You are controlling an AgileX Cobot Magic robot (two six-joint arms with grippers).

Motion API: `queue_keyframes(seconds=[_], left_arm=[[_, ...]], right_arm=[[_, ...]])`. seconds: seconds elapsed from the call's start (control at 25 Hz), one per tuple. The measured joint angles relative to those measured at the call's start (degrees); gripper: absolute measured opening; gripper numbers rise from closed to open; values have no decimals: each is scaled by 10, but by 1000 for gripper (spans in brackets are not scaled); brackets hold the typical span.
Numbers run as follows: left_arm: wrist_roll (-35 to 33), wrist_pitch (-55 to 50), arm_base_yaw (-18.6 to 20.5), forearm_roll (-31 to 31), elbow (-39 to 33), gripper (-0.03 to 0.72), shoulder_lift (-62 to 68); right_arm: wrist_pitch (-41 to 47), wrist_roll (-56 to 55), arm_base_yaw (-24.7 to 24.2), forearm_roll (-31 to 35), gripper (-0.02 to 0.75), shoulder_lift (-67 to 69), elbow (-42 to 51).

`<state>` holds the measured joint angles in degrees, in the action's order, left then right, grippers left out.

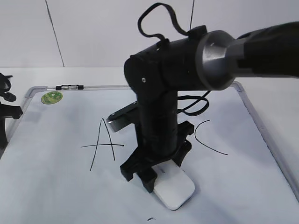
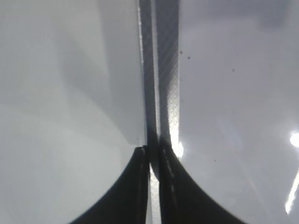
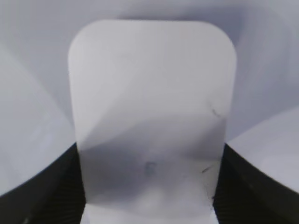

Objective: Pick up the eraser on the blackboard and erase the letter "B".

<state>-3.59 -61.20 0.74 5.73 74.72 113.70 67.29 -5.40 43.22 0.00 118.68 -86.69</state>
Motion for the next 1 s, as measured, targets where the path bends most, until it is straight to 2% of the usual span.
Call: queue_keyframes(seconds=[0.28,1.0], left_arm=[[0,-7,0,-2,0,13,0],[0,-18,0,-7,0,13,0]], right_arm=[[17,10,57,17,557,0,0],[6,86,128,60,557,-9,17]])
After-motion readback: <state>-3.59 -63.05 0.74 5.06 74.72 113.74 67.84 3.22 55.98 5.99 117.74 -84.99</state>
